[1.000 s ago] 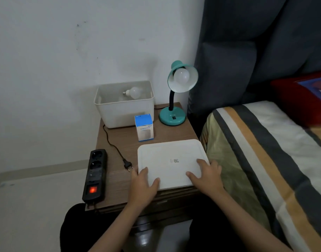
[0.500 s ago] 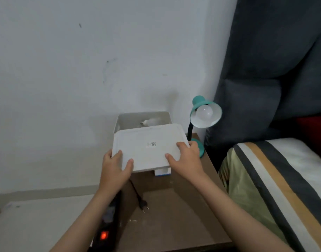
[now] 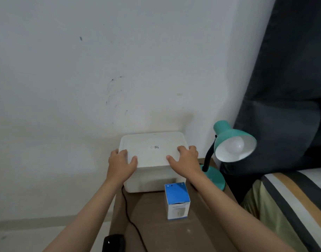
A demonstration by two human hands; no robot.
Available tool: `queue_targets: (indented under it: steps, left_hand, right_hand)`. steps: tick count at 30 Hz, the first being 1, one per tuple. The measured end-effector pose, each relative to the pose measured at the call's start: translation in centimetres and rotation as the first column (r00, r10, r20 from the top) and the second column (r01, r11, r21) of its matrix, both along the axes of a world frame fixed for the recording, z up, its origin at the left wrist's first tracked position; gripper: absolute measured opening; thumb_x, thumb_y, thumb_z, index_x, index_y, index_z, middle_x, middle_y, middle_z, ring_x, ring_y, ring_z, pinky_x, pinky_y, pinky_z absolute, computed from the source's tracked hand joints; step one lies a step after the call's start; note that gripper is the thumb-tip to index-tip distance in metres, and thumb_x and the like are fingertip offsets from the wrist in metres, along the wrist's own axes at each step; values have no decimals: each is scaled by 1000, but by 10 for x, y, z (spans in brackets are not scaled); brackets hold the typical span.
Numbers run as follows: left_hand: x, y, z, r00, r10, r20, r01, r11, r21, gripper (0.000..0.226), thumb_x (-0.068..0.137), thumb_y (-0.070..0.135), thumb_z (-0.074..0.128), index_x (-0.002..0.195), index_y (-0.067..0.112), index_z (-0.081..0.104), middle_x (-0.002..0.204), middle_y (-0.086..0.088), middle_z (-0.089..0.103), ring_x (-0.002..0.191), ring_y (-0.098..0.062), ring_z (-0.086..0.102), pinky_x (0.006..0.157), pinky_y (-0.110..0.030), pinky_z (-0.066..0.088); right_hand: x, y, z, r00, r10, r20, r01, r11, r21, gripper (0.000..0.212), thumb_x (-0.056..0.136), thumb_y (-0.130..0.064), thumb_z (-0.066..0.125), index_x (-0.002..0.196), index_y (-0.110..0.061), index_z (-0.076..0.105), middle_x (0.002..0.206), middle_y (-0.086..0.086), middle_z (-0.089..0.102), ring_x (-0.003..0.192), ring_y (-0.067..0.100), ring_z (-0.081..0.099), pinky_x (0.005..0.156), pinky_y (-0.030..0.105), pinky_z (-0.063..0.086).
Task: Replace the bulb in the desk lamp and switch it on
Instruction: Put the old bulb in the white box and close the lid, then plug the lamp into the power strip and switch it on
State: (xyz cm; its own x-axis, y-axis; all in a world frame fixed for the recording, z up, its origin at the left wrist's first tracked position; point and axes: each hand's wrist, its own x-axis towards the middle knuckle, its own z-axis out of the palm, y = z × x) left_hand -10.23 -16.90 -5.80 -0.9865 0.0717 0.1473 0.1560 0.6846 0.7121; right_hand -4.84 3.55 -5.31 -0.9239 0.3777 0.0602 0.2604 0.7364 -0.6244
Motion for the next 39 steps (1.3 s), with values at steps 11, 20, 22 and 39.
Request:
queue_targets:
  steps: [11, 20, 22, 39]
  left_hand:
    - [-13, 1, -18, 999, -31, -39, 25, 990, -138, 43, 91, 35, 49, 121, 3, 49, 132, -21, 37, 123, -38, 37, 99, -40, 37]
    - [-28, -2, -27, 997, -50, 54, 71, 868, -491, 66, 95, 52, 23, 146, 10, 19, 152, -27, 14, 139, -39, 19, 114, -53, 12]
    - [-16, -2, -25, 998, -45, 37, 55, 917, -396, 70, 95, 53, 25, 148, 9, 12, 156, -23, -1, 145, -34, 3, 116, -52, 0]
    - [252, -93, -127, 994, -1, 110, 26, 974, -225, 79, 85, 49, 55, 146, 12, 21, 157, -7, 15, 144, -23, 13, 115, -53, 2]
  right_hand:
    - [-9, 0, -22, 999, -14, -42, 15, 999, 33, 63, 87, -52, 50, 136, -16, 36, 140, 21, 22, 127, 38, 24, 108, 44, 25]
    - [-9, 2, -20, 998, -7, 69, -1, 994, 113, 64, 89, -57, 41, 139, -19, 31, 150, 26, 8, 137, 41, 11, 114, 51, 7]
    - [-3, -4, -18, 1000, 0, 14, -2, 992, 126, 63, 91, -54, 42, 140, -16, 33, 153, 27, -2, 141, 40, -2, 113, 53, -3]
    - [174, -105, -132, 941, 336, -29, -336, 942, -15, 26, 80, -30, 67, 100, -14, 63, 96, 3, 62, 87, 17, 57, 73, 24, 44]
